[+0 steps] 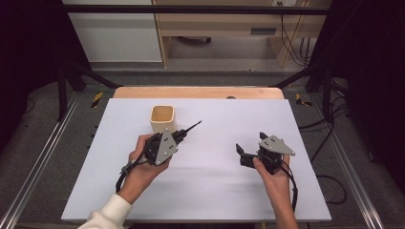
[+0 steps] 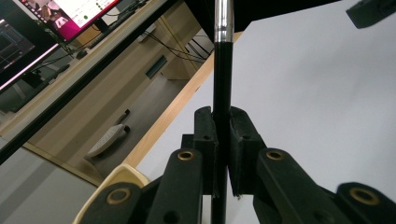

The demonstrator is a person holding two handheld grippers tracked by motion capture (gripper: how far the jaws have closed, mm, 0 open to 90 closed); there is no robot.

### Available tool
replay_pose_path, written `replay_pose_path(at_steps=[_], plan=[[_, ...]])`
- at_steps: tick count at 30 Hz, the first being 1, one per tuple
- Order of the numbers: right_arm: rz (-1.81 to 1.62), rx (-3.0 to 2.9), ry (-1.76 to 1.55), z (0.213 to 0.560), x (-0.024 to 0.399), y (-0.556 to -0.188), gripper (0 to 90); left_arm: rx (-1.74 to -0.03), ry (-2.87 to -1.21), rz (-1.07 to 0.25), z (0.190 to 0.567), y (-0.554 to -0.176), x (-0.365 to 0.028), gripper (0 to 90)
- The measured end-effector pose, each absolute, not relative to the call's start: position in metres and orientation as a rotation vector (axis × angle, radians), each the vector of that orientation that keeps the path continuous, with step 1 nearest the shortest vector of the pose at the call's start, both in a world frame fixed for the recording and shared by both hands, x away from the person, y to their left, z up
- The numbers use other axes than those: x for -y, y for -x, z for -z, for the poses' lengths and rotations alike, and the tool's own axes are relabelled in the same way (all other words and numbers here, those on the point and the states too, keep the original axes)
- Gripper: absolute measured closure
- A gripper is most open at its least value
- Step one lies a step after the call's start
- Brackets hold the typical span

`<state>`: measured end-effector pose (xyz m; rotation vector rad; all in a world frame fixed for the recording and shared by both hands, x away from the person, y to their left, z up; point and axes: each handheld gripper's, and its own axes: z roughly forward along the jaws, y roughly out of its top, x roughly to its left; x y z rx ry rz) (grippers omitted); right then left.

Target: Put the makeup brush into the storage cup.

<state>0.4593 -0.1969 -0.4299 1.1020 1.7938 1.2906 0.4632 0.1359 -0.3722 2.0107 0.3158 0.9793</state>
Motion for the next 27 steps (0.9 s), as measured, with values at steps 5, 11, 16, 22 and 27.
replay_pose_path(at_steps=[5,11,16,22,27], plan=[[-1.251,-1.764,-1.073,0.435,0.196,-0.457,5.5,-0.349,-1.985,-0.965,0.365,-0.467,-0.13,83.6],[-1.257,-1.743,-1.072,0.439,0.198,-0.456,5.7,-0.378,-1.955,-0.974,0.356,-0.469,-0.125,83.5],[-1.261,-1.768,-1.098,0.444,0.201,-0.457,5.8,-0.434,-1.925,-0.963,0.351,-0.471,-0.129,83.5],[-1.258,-1.77,-1.089,0.447,0.202,-0.455,5.7,-0.479,-1.904,-0.966,0.342,-0.477,-0.137,83.5],[-1.26,-1.768,-1.1,0.449,0.203,-0.455,5.7,-0.492,-1.9,-0.971,0.336,-0.478,-0.14,83.5]])
